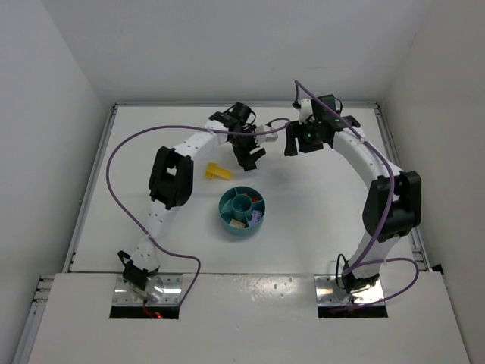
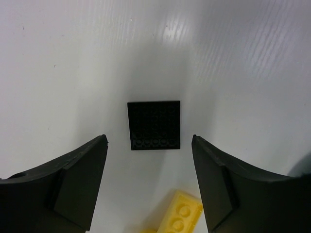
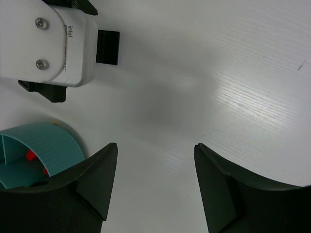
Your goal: Sort the legos into containers by color
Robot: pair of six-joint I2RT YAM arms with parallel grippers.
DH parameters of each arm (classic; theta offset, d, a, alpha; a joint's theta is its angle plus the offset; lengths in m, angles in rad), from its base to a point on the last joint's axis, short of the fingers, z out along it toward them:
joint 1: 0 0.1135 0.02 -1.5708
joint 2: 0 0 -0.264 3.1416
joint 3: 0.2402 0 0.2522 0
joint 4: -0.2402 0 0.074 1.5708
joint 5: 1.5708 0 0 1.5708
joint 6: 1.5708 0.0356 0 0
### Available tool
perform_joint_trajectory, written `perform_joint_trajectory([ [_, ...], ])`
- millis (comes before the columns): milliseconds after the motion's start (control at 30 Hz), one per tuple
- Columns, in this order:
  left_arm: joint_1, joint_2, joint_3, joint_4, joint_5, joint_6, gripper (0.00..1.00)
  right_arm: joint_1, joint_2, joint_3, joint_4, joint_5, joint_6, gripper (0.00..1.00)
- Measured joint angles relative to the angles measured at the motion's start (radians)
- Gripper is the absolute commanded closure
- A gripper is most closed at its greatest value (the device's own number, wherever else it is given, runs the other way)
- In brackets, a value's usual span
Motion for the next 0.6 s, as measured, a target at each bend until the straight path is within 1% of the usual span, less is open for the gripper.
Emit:
perform_joint_trajectory([
  [300,-0.016,0.050,0.000,0.050,-0.013,-0.043,0.24,-0.011,0.005,0.000,-0.004,-0.009,0.000,0.35],
  [600,-0.016,0.070,-0.005,0.078,-0.052,-0.074,0.29,-0.012,0.016,0.000,-0.005,-0.017,0.000,0.35],
])
